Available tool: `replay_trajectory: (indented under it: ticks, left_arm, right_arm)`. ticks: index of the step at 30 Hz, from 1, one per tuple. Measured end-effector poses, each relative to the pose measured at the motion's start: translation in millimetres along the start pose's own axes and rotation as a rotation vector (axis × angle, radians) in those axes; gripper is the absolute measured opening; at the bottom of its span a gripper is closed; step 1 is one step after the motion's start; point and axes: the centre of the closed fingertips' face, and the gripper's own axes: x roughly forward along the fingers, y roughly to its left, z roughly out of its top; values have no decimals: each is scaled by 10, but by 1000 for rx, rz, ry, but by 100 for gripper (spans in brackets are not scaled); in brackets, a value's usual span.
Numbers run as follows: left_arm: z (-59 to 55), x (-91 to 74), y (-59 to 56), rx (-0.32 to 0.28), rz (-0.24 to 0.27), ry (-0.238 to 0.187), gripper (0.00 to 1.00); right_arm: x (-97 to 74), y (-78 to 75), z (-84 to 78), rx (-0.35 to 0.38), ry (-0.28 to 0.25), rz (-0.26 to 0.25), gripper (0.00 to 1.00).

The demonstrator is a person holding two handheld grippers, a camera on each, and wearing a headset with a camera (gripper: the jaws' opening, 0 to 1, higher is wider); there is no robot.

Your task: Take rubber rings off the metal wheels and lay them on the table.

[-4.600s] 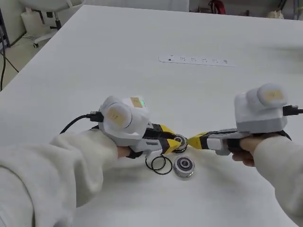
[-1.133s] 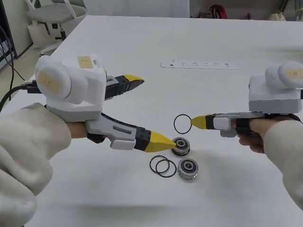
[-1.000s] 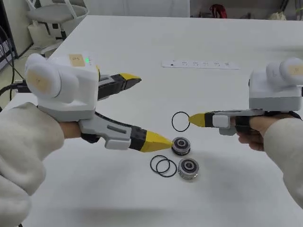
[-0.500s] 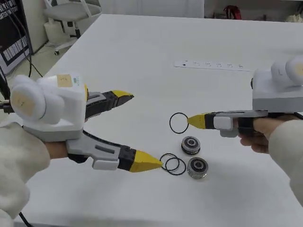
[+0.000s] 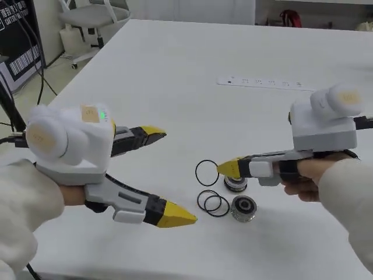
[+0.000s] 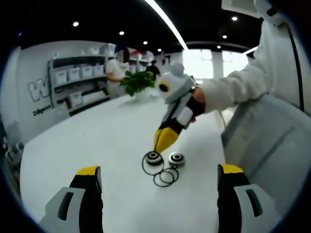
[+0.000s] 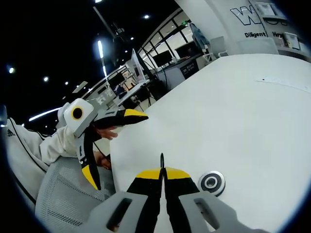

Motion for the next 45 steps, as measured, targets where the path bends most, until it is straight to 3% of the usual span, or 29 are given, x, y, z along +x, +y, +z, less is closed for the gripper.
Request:
replay_trajectory:
  ticks: [10, 17, 24, 28, 32, 39, 45]
  left_arm:
    - [-48, 13, -47, -12, -20, 17, 100]
    - [-72, 14, -78, -13, -37, 23, 99]
    - [-78, 15, -80, -18, -42, 23, 98]
    - [-103, 21, -101, -20, -51, 33, 98]
    - [-103, 27, -123, -19, -60, 34, 97]
    - [-117, 28, -133, -21, -65, 39, 96]
    - [-130, 29, -143, -22, -72, 44, 95]
  right_arm:
    - [165, 103, -309, 5, 112, 40, 0]
    - [210, 86, -414, 22, 137, 42, 0]
    - [230, -89, -454, 63, 116, -27, 0]
    - [243, -158, -458, 51, 112, -63, 0]
    - [253, -160, -432, 82, 88, -60, 0]
    - [266, -196, -449, 87, 94, -71, 0]
    - [281, -174, -469, 45, 114, -78, 0]
